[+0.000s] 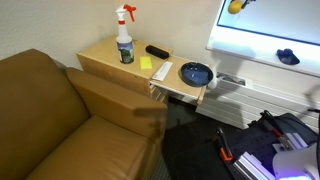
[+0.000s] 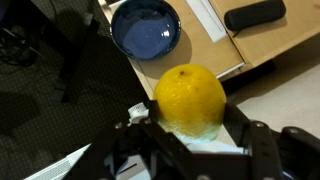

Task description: Move the lemon from the windowsill to the nightstand

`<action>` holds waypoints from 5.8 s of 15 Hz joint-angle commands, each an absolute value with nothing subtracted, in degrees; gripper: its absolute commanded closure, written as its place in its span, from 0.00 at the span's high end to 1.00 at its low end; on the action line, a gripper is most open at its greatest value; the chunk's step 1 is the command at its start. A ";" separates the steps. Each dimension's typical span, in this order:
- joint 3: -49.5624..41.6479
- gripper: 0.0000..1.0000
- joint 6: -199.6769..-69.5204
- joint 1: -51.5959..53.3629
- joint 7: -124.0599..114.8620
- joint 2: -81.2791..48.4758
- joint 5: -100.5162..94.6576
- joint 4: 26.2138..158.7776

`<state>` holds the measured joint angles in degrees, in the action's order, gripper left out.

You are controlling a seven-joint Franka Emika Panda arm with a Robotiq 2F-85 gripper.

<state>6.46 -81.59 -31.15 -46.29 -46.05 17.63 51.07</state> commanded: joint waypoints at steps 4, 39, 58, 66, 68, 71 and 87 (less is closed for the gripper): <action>6.28 0.67 -75.57 -30.17 -37.61 -41.24 11.38 54.08; 5.42 0.42 -104.64 -1.17 -19.18 -61.50 -1.18 42.73; 1.15 0.42 -120.34 2.00 -30.95 -79.06 -3.85 30.43; 1.08 0.42 -125.09 4.28 -31.93 -81.35 -5.12 27.73; 1.04 0.42 -125.00 4.71 -31.66 -81.32 -5.15 27.75; 0.40 0.42 -125.33 5.21 -31.83 -81.62 -5.67 27.78; 1.23 0.42 -131.55 3.44 -32.55 -84.79 -4.18 28.40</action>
<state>0.38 -129.20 3.65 -32.63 -83.16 -4.96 29.45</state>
